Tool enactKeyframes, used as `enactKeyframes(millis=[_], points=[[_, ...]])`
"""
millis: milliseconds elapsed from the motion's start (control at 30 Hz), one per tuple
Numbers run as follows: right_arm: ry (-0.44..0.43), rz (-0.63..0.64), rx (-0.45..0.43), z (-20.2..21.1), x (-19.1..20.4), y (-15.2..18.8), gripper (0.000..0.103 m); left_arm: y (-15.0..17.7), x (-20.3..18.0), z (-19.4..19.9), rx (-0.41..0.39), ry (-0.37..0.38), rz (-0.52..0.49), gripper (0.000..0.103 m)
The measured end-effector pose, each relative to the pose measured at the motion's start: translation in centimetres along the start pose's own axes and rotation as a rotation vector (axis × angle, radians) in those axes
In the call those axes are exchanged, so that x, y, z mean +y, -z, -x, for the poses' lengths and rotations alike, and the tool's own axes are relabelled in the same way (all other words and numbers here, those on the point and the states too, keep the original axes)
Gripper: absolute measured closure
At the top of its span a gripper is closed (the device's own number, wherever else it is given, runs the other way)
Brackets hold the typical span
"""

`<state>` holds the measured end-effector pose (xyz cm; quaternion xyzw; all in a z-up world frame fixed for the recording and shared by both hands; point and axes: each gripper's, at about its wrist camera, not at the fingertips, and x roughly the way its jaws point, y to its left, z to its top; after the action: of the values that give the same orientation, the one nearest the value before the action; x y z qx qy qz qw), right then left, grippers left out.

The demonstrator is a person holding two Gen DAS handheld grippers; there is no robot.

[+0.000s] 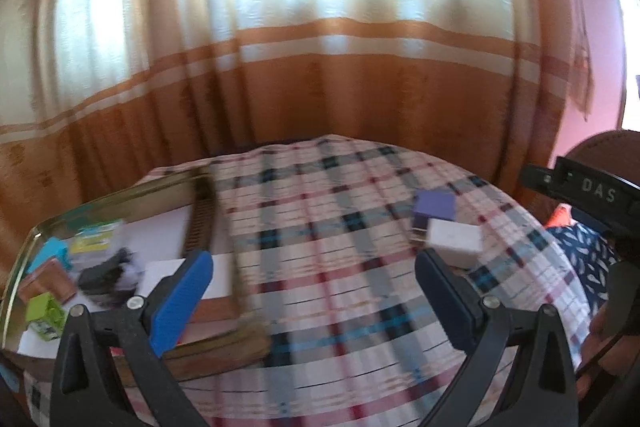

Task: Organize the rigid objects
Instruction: 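Move both grippers toward the white plug charger and purple cube, then close the left gripper on the white plug charger and lift it, then grasp the purple cube with the right gripper while the left gripper holds the charger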

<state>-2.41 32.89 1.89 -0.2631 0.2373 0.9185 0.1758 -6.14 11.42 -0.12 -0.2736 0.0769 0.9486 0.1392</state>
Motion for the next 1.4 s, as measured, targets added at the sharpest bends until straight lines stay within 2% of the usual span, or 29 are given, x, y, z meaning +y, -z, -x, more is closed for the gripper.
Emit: enactKeyframes(millis=[233, 367, 500, 633, 667, 767, 800, 833, 867, 1133, 1400], points=[[-0.008, 0.018, -0.001, -0.4, 0.0, -0.4, 0.011, -1.0, -3.8, -2.7, 0.094, 0.121, -0.020, 0.001], [-0.007, 0.007, 0.018, -0.9, -0.4, -0.8, 0.011, -1.3, -5.1, -3.8, 0.133, 0.144, 0.003, 0.001], [0.010, 0.001, 0.017, -0.9, -1.1, -1.4, 0.011, -1.3, -6.4, -5.3, 0.206, 0.152, -0.007, 0.003], [0.003, -0.004, 0.036, -1.4, -1.3, -1.8, 0.011, -1.9, -7.2, -6.5, 0.222, 0.155, 0.015, 0.003], [0.006, -0.004, 0.036, -1.5, -1.3, -1.9, 0.011, -2.0, -7.5, -7.1, 0.239, 0.144, 0.011, 0.005], [0.006, -0.009, 0.048, -1.8, -1.4, -2.1, 0.011, -1.9, -7.3, -9.1, 0.330, 0.139, 0.039, 0.022], [0.002, -0.007, 0.056, -2.0, -1.4, -2.1, 0.011, -2.0, -7.0, -9.1, 0.326, 0.120, 0.049, 0.025], [-0.002, 0.000, 0.064, -2.2, -1.3, -2.2, 0.011, -2.0, -6.5, -9.1, 0.318, 0.115, 0.063, 0.035], [-0.005, 0.011, 0.073, -2.4, -1.0, -2.2, 0.011, -2.0, -6.2, -9.0, 0.317, 0.109, 0.064, 0.039], [-0.067, 0.160, 0.150, -4.1, 2.4, -1.6, 0.013, -1.7, -1.6, -9.0, 0.300, 0.110, 0.187, 0.039], [-0.103, 0.279, 0.246, -7.0, 5.3, -1.7, 0.013, -1.6, -1.6, -9.0, 0.298, 0.128, 0.190, 0.039]])
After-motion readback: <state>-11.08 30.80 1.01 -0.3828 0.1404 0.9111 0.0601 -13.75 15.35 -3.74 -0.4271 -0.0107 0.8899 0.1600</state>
